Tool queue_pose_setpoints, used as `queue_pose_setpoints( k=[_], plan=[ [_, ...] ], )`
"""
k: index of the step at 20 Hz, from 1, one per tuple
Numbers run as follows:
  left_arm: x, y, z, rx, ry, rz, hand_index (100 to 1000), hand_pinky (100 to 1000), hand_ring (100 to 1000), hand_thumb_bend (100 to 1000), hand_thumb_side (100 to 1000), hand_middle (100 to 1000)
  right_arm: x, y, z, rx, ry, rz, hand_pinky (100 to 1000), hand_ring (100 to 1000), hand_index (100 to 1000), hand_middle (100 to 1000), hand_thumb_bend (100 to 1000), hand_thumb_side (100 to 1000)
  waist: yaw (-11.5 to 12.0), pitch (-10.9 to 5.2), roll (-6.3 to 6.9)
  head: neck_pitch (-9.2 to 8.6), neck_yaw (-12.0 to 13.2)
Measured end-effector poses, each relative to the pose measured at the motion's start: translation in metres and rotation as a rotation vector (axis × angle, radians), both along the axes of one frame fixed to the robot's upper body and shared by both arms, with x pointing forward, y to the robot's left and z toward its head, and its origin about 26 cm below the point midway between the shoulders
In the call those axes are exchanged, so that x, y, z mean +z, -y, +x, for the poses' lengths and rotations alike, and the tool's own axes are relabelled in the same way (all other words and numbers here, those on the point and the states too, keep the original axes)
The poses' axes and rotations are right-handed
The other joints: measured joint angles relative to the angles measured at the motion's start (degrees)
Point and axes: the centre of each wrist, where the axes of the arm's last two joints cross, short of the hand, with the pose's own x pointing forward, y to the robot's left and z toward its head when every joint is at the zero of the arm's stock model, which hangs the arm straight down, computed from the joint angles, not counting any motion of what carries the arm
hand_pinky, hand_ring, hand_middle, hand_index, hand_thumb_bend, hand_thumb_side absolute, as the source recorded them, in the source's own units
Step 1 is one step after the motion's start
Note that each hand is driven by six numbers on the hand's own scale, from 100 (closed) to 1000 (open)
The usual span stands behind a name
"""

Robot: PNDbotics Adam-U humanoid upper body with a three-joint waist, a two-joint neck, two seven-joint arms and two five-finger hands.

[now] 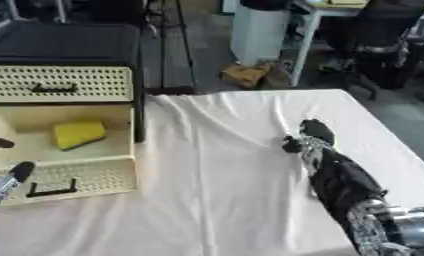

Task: Pick up objects from table and place into drawer.

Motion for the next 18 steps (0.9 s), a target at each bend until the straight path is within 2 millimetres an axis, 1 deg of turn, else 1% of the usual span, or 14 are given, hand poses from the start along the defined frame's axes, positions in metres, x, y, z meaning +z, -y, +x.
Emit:
queue_pose_setpoints(
  k=[2, 6, 14, 18],
  plan=[
    [0.0000, 0.0000, 0.0000, -0.001, -0.001, 0.001, 783, 100, 100, 494, 1000, 100, -0.0070, 0.0038, -0.0065, -0.015, 0.011, -0.003, 903, 1000, 891, 904, 125, 367, 0.06, -0.01, -0.12, 0.00, -0.14],
    [0.0000, 0.0000, 0.0000, -0.001, -0.001, 0.003, 783, 100, 100, 494, 1000, 100, -0.0113, 0.0076, -0.0112, -0.049, 0.045, 0.001, 900, 995, 889, 897, 106, 360, 0.08, -0.01, -0.15, 0.00, -0.19],
    [0.0000, 0.0000, 0.0000, 0.001, 0.000, 0.006, 783, 100, 100, 495, 1000, 100, -0.0099, 0.0111, -0.0116, -0.092, 0.117, -0.005, 875, 977, 886, 880, 100, 350, 0.08, -0.01, -0.15, 0.00, -0.24],
    [-0.0002, -0.0001, -0.0001, 0.001, -0.001, 0.009, 783, 100, 100, 495, 1000, 100, -0.0078, 0.0113, -0.0103, -0.106, 0.160, 0.001, 873, 981, 885, 873, 100, 363, 0.07, -0.01, -0.15, 0.00, -0.25]
  ],
)
